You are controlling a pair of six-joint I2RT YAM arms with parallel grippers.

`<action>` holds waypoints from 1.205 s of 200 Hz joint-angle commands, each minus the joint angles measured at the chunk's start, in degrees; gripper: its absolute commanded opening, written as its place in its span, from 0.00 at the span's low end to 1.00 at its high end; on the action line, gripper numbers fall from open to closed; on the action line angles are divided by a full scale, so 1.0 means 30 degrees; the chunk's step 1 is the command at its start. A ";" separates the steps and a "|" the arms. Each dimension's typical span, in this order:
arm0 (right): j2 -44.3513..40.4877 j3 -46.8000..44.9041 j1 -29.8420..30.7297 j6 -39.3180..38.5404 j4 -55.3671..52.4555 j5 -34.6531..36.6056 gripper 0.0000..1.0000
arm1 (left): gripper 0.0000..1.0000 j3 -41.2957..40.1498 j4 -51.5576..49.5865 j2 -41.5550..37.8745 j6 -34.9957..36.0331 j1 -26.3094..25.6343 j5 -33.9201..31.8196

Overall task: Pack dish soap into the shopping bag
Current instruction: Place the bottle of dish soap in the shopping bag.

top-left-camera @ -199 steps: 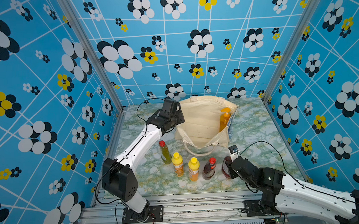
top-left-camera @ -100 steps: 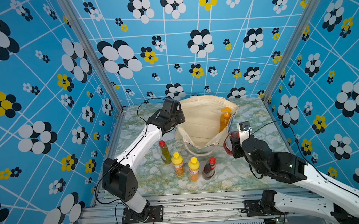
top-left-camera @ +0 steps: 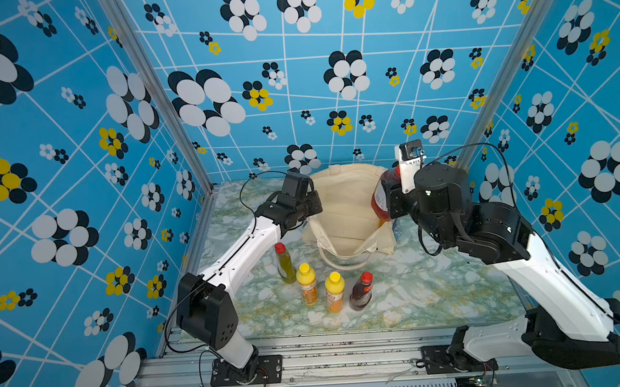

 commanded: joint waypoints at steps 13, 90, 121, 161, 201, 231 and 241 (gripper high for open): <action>0.2391 0.0821 -0.1017 -0.0407 0.1287 -0.0551 0.00 | 0.00 -0.0587 0.0811 -0.0718 -0.0124 -0.0237 0.0621; 0.5184 -0.3683 -0.2716 -0.0433 0.7644 -0.2075 0.00 | 0.00 -0.0658 0.1504 -0.0318 -0.0172 -0.0223 0.1429; 0.5299 -0.7273 -0.3475 -0.0041 1.1517 -0.2210 0.00 | 0.00 -0.0698 0.1495 -0.0250 -0.0263 -0.0165 0.1397; 0.5639 -1.0092 -0.4070 0.1017 1.4648 -0.2296 0.00 | 0.00 -0.1228 0.1861 -0.0536 -0.0478 -0.0151 0.1206; 0.6354 -1.1564 -0.4797 0.2356 1.5910 -0.2281 0.00 | 0.00 -0.1473 0.1786 -0.0631 -0.0424 -0.0091 0.0788; 0.6789 -1.2222 -0.5245 0.2818 1.6428 -0.2375 0.00 | 0.00 -0.1501 0.1829 -0.0800 -0.0408 -0.0112 0.0604; 0.6953 -1.2304 -0.5330 0.2751 1.6464 -0.2319 0.00 | 0.00 -0.1503 0.1834 -0.0835 -0.0460 -0.0090 0.0515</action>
